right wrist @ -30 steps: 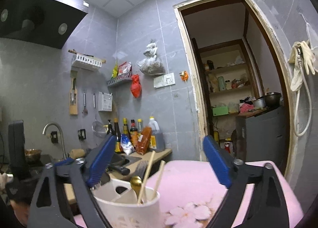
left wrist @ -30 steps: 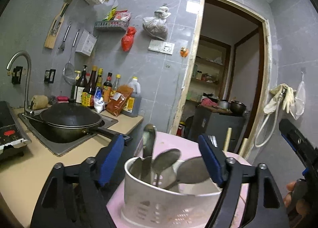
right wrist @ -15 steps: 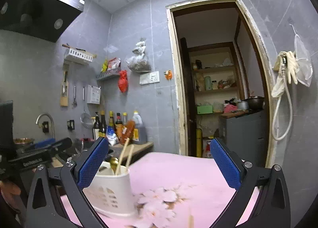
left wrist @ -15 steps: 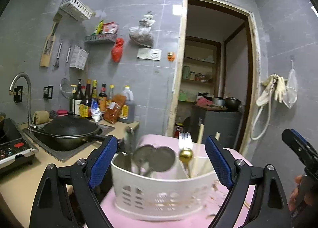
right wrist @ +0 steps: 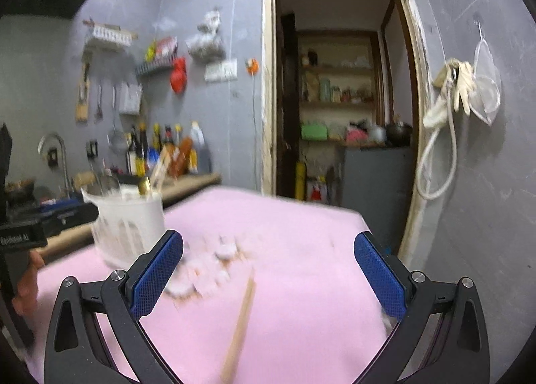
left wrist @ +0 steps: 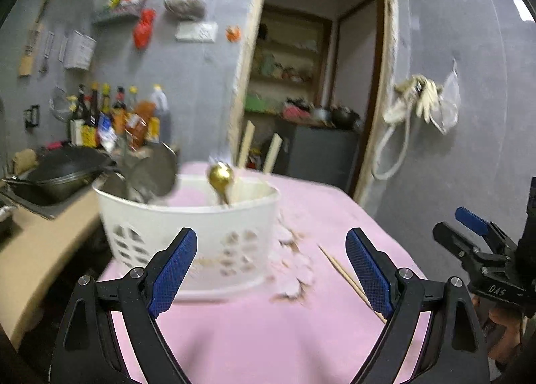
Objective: Organize utensils
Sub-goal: 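Move both grippers down to the two wooden chopsticks lying on the tablecloth, then grasp one wooden chopstick with the right gripper while the left gripper grasps the other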
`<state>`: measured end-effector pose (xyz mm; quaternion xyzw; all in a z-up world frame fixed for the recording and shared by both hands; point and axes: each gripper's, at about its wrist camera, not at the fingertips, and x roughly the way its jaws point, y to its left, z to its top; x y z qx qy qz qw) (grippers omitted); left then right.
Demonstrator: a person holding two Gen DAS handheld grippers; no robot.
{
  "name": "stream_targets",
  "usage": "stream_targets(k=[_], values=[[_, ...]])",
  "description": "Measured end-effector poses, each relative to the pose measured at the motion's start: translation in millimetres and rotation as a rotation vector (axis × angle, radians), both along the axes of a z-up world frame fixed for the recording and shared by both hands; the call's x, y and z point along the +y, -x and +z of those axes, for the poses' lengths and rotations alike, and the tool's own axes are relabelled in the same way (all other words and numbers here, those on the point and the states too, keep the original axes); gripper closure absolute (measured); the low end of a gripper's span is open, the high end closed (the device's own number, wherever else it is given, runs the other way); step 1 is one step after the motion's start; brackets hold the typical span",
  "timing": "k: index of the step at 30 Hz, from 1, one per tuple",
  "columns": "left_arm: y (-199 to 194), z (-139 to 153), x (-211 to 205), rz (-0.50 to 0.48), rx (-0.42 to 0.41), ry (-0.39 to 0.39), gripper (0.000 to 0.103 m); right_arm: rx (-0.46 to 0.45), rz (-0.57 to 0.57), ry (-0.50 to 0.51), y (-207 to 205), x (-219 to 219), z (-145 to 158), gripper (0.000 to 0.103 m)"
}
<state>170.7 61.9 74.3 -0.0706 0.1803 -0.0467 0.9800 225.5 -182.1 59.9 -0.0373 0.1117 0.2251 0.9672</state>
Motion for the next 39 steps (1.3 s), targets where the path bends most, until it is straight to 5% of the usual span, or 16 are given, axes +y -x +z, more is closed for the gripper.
stream_targets(k=[10, 16, 23, 28, 35, 39], values=[[-41.7, -38.8, -42.5, -0.100, 0.286, -0.012, 0.016, 0.295, -0.031, 0.172, -1.8, -15.2, -51.4, 0.000], [-70.3, -65.4, -56.9, -0.126, 0.477, -0.054, 0.016, 0.367, 0.013, 0.226, 2.8, -13.5, -64.7, 0.003], [-83.0, -77.9, -65.3, -0.170, 0.550, -0.085, 0.017, 0.417, 0.088, 0.355, 6.9, 6.7, -83.3, 0.025], [-84.5, -79.6, -76.5, -0.220, 0.551, -0.128, 0.018, 0.408, 0.099, 0.380, 6.4, 10.7, -82.8, 0.050], [-94.4, -87.0, -87.9, -0.291, 0.595, -0.114, 0.035, 0.380, 0.089, 0.413, -3.9, 11.4, -83.8, 0.089], [-105.8, -87.9, -93.8, -0.313, 0.623, -0.092, 0.042, 0.387, 0.082, 0.391, -13.6, 5.7, -83.9, 0.097]])
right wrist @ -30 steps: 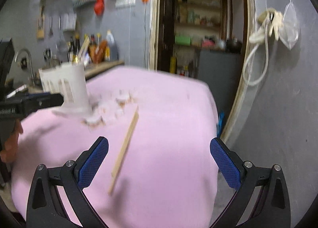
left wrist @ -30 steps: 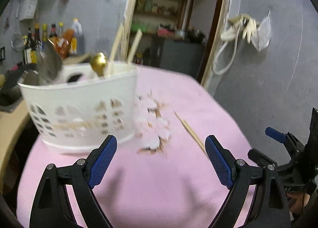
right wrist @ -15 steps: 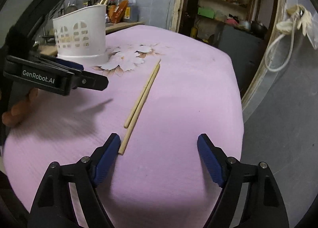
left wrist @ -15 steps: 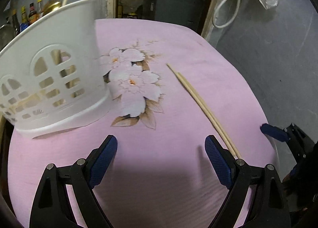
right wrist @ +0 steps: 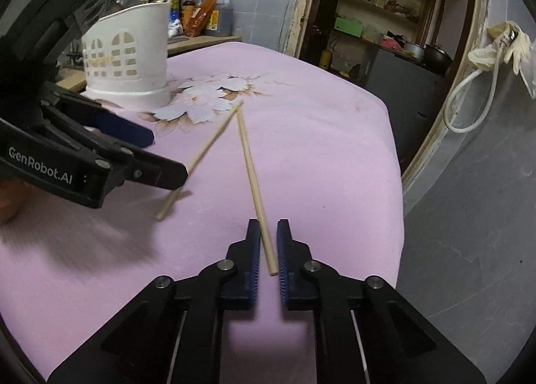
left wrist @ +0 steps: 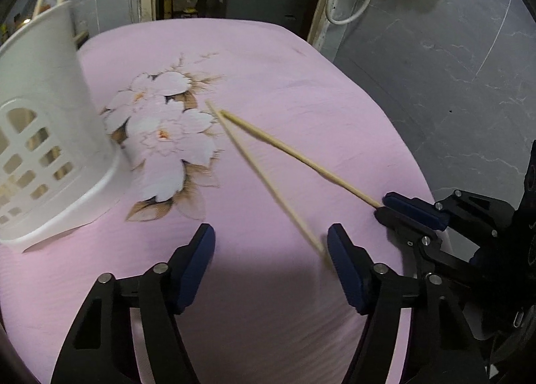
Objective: Organize utensils
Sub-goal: 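Grasp one wooden chopstick with the right gripper while the left gripper grasps the other, then lift the chopstick upright with the right gripper while the left gripper lifts its chopstick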
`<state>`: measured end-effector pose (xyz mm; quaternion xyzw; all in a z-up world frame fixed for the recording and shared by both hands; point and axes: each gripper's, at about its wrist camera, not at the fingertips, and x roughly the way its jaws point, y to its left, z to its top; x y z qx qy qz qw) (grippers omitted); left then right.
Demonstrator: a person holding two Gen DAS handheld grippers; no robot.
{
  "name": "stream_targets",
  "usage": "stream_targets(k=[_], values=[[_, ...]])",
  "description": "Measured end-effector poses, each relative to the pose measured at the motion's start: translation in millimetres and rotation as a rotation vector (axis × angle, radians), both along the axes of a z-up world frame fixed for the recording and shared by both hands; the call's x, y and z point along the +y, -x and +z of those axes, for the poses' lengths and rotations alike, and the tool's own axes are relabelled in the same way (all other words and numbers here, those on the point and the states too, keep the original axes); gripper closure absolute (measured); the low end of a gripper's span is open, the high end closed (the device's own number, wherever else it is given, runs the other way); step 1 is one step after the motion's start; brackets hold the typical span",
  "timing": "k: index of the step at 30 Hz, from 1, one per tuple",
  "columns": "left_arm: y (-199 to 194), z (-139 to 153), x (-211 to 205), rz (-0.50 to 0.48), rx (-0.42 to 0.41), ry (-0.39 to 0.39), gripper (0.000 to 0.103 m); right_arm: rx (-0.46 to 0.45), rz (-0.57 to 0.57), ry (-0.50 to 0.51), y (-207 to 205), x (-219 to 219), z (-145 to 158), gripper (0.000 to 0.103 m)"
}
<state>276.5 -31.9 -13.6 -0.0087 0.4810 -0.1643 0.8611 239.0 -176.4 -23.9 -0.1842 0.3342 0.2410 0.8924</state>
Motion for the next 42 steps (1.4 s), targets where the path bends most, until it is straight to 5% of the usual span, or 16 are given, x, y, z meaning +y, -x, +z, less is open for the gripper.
stream_targets(k=[10, 19, 31, 34, 37, 42], values=[[-8.3, 0.4, -15.1, 0.013, 0.019, -0.078, 0.091, 0.004, -0.034, -0.037, 0.5, -9.5, 0.5, 0.099], [-3.2, -0.9, 2.7, 0.022, 0.057, -0.051, 0.098, 0.040, -0.069, -0.077, 17.8, -23.0, 1.5, 0.099], [54.5, 13.9, 47.8, 0.002, 0.070, -0.005, 0.099, 0.129, -0.004, -0.110, 40.0, -15.2, 1.7, 0.098], [56.8, 16.1, 45.7, -0.015, 0.064, -0.011, 0.099, 0.163, 0.007, -0.142, 27.9, -12.1, 5.0, 0.095], [48.6, 17.6, 43.0, -0.023, 0.084, -0.005, 0.099, 0.178, 0.012, -0.163, 11.6, -9.9, 9.6, 0.080], [29.9, 16.4, 38.0, -0.041, 0.081, -0.030, 0.098, 0.210, 0.040, -0.149, -24.6, 2.2, 12.2, 0.078]])
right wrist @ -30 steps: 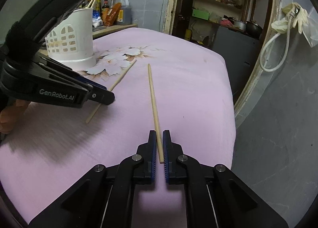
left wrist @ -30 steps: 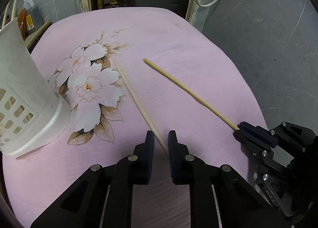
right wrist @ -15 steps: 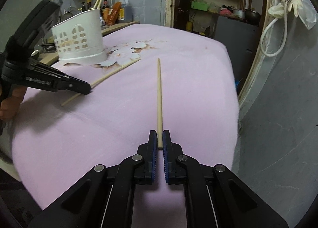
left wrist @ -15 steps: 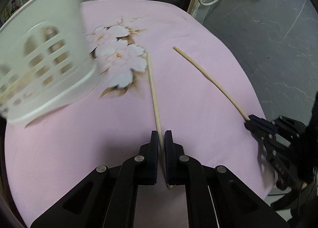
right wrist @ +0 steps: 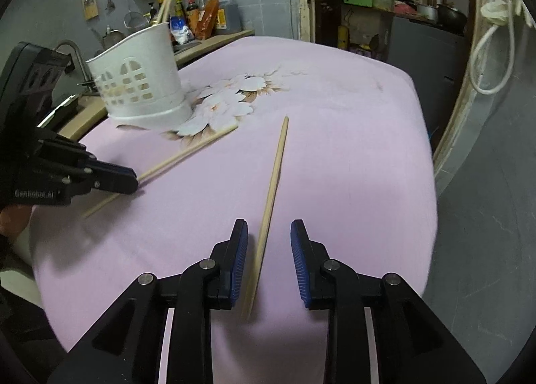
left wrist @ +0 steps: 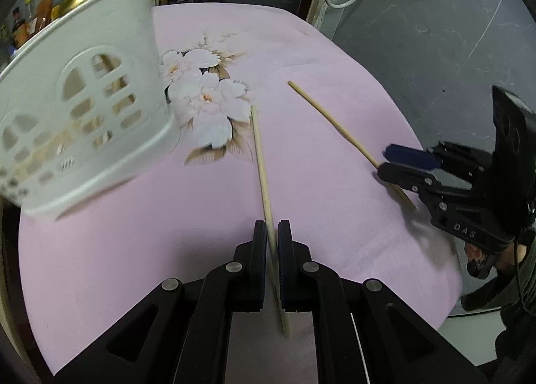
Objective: Organize utensils
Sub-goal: 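Lift the chopstick upright with the right gripper while the left gripper lifts its chopstick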
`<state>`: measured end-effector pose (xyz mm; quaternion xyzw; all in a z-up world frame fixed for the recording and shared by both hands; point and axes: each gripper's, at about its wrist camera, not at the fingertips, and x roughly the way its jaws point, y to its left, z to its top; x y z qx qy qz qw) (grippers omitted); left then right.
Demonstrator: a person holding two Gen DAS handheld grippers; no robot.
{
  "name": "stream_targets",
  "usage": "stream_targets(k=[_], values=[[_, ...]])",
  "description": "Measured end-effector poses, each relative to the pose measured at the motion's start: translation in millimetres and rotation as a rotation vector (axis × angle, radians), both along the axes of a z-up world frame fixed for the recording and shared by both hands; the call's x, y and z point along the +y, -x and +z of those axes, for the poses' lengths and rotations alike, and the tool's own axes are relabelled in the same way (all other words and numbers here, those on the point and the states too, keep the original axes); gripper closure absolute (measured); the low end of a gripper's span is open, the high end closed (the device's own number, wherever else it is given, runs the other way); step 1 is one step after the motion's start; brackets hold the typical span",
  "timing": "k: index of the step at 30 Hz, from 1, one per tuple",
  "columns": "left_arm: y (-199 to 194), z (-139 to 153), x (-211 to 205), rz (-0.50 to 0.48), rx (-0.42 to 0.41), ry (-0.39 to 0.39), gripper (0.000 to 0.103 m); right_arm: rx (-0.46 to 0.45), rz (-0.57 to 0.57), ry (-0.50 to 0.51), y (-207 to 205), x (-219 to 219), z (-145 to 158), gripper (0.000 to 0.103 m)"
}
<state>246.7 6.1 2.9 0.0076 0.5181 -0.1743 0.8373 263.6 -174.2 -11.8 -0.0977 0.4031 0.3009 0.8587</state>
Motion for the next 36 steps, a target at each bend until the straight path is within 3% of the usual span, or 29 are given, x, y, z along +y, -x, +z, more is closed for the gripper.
stream_targets(k=[8, 14, 17, 23, 25, 28, 36], values=[[-46.9, -6.4, -11.3, -0.020, 0.041, -0.034, 0.098, 0.077, 0.048, 0.001, -50.9, 21.2, -4.3, 0.078], [-70.7, -10.4, -14.9, -0.032, 0.071, -0.039, 0.098, 0.101, 0.071, 0.023, -64.5, 32.5, -6.8, 0.079], [-73.8, -11.1, -14.3, -0.025, 0.066, -0.029, 0.098, 0.080, 0.060, 0.053, -64.3, 34.6, -7.6, 0.093], [-57.2, -7.1, -11.6, 0.008, -0.001, -0.024, 0.101, 0.148, 0.029, -0.002, -69.9, 25.3, -4.3, 0.100], [-49.1, -2.5, -5.0, 0.024, -0.036, 0.022, 0.101, 0.157, 0.020, -0.058, -67.3, 19.4, 0.6, 0.100], [-29.1, 9.0, 10.5, 0.043, -0.123, 0.077, 0.101, 0.097, 0.007, -0.118, -55.3, 12.2, 12.3, 0.100], [30.4, 54.3, 29.8, 0.129, -0.527, 0.123, 0.101, -0.183, -0.011, -0.316, -8.6, 8.2, 57.4, 0.100]])
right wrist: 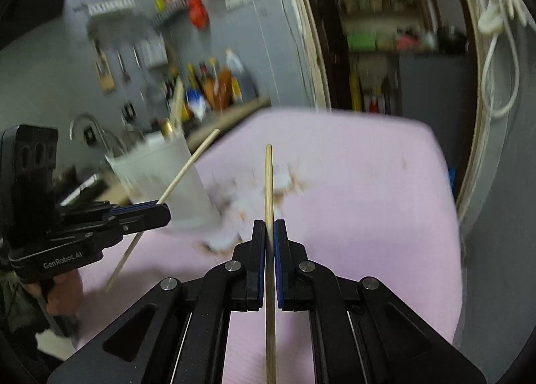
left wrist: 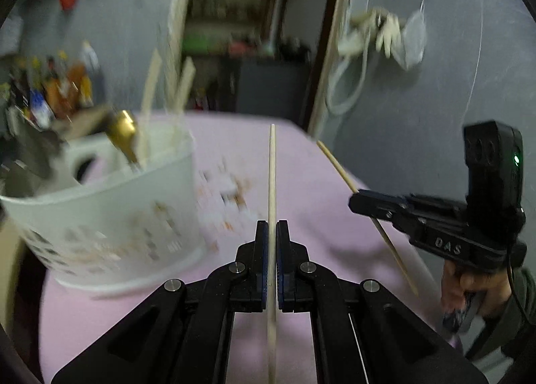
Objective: Organize utensils
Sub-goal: 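Lift the chopstick upright with the right gripper while the left gripper lifts its chopstick, then carry the chopstick over the white caddy while the left gripper carries its chopstick there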
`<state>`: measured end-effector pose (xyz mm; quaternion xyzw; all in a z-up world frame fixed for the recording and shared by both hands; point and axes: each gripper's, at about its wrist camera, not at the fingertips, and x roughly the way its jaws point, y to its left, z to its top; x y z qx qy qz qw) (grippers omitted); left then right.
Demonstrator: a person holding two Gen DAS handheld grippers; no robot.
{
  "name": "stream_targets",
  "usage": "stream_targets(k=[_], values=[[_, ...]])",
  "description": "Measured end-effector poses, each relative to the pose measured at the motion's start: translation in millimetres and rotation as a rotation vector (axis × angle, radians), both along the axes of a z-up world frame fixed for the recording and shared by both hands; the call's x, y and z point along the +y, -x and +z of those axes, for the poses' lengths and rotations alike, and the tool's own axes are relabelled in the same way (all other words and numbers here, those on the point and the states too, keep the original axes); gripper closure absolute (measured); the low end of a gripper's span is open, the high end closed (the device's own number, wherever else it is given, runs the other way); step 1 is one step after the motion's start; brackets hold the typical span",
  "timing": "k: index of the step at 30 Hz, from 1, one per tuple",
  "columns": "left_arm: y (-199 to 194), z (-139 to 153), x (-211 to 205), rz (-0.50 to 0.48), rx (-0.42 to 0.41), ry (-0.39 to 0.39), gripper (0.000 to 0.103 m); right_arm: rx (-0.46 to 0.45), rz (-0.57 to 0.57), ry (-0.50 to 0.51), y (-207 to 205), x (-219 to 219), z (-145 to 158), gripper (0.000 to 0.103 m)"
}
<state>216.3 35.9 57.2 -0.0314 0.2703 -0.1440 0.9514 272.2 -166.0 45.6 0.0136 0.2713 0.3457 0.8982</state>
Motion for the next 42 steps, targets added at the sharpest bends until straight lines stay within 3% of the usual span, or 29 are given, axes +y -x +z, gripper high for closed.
stream_targets(k=[9, 16, 22, 26, 30, 36, 39, 42], values=[[26.5, 38.7, 11.6, 0.134, -0.283, 0.059, 0.101, -0.326, 0.015, -0.147, 28.8, 31.1, 56.8, 0.100], [35.8, 84.1, 42.5, 0.177, -0.457, 0.114, 0.101, -0.439, 0.065, -0.320, 22.8, 64.2, 86.3, 0.100], [30.3, 107.0, 87.1, 0.295, -0.556, 0.119, 0.101, -0.520, 0.014, -0.385, 16.6, 97.2, 99.0, 0.100], [25.9, 108.5, 112.9, 0.376, -0.586, 0.123, 0.101, -0.575, -0.032, -0.387, 11.5, 120.1, 102.2, 0.100], [21.2, 104.2, 148.5, 0.436, -0.600, 0.179, 0.101, -0.585, -0.026, -0.428, 2.5, 135.2, 98.1, 0.100], [18.7, 90.4, 214.6, 0.464, -0.604, 0.423, 0.101, -0.558, -0.016, -0.523, -12.7, 144.1, 83.8, 0.100], [16.1, 83.5, 233.0, 0.487, -0.593, 0.487, 0.101, -0.554, -0.030, -0.538, -17.3, 146.4, 77.2, 0.100], [13.9, 75.5, 238.0, 0.511, -0.588, 0.503, 0.101, -0.559, -0.044, -0.529, -20.8, 146.9, 69.9, 0.100]])
